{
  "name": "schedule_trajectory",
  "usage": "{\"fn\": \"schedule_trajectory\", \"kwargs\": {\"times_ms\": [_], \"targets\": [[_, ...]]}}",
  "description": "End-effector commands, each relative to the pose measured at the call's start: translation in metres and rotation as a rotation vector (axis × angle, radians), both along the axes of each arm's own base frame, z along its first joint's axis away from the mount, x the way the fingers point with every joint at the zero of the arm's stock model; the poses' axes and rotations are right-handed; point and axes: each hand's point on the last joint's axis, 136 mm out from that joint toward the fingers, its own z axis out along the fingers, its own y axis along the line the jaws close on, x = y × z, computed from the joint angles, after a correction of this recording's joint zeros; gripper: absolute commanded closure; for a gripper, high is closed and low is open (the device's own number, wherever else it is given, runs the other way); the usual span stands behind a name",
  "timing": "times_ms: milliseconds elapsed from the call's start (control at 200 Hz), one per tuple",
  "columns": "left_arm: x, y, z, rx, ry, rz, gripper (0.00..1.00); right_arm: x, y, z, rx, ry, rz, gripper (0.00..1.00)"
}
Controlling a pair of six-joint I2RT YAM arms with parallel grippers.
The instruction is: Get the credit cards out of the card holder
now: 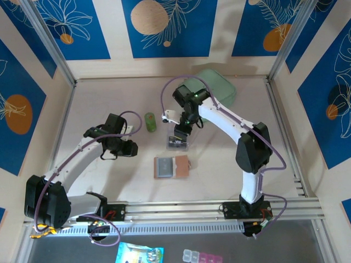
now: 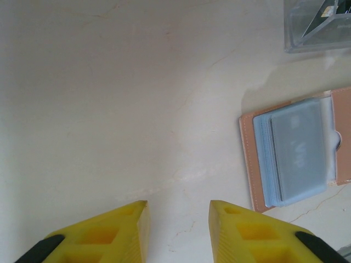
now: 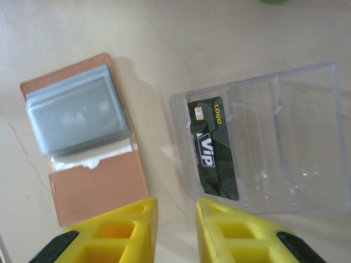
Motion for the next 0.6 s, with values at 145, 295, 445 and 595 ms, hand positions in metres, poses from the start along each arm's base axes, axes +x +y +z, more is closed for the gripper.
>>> {"fn": "schedule_trajectory", "kwargs": {"times_ms": [145,295,445,595], "targets": [[0.002,-0.012,0.001,-0.066,0.039,-0.006,0.66,-0.002,0.018,0.007,0.214,0.059,-0.414,0.75],[0.003,-0.031,-0.004,-0.154,0.049,0.036,0.65,-0.008,0.02,-0.003,0.281,0.176,-0.65,0.78],[-0.001,-0.06,-0.013,-0.253,0.066,0.072,0.69,-0.027,0.019,-0.017,0.325,0.333,-0.828,0.79],[-0.008,-0.087,-0.025,-0.298,0.076,0.079,0.79,-0.05,0.021,-0.028,0.346,0.439,-0.914,0.81]]}}
